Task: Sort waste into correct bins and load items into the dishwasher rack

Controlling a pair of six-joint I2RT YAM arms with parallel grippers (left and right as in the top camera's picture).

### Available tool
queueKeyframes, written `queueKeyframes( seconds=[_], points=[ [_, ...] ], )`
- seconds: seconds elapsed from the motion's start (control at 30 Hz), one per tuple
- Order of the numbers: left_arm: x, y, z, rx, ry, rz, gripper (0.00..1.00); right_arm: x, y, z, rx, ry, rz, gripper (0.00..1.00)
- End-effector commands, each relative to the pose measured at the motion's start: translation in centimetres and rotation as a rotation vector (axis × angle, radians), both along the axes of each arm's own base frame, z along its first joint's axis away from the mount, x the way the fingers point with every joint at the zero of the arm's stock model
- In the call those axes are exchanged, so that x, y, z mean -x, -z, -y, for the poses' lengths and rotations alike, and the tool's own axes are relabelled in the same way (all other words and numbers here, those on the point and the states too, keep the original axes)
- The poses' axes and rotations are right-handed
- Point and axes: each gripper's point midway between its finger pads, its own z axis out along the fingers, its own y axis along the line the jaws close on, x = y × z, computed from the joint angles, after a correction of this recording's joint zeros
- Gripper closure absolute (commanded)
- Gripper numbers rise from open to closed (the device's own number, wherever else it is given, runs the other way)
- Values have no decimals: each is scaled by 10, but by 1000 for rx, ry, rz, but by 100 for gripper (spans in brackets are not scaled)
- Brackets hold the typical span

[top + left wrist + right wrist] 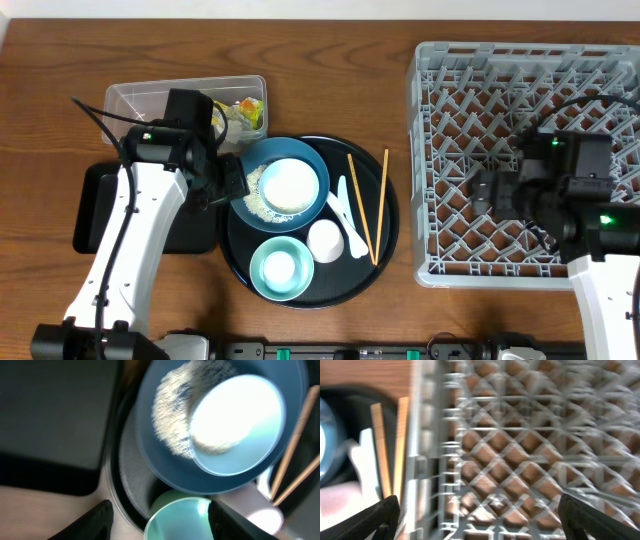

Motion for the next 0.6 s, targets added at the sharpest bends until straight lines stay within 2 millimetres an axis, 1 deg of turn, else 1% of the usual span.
queueKeyframes(
  seconds=[0.0, 0.13, 0.23, 0.27, 0.37, 0.4, 0.43, 0.47, 0.53, 0.57],
  points=[
    [3, -1, -21, -92, -26, -15, 36, 0, -4, -37, -56, -167, 11, 1],
    [8, -1, -38, -99, -101, -38, 36, 7, 3, -80, -57, -331, -19, 1],
    [14, -1, -62, -130, -223, -63, 35, 15, 9, -120, -52, -470, -31, 1],
    [16, -1, -71, -131, -262, -71, 34, 18, 11, -136, -51, -523, -31, 1],
    [21, 0, -89, -127, -340, -86, 28, 24, 18, -167, -50, -617, -32, 1],
    [22, 0, -95, -125, -366, -88, 24, 25, 22, -178, -45, -643, -36, 1],
    [23, 0, -100, -125, -386, -89, 23, 28, 27, -188, -38, -671, -44, 1],
    [24, 0, -103, -124, -400, -90, 22, 31, 34, -199, -35, -708, -56, 1],
    [25, 0, -107, -123, -416, -91, 22, 36, 45, -215, -29, -743, -77, 1],
    [25, 0, -109, -123, -421, -91, 21, 38, 53, -224, -19, -746, -93, 1]
  ],
)
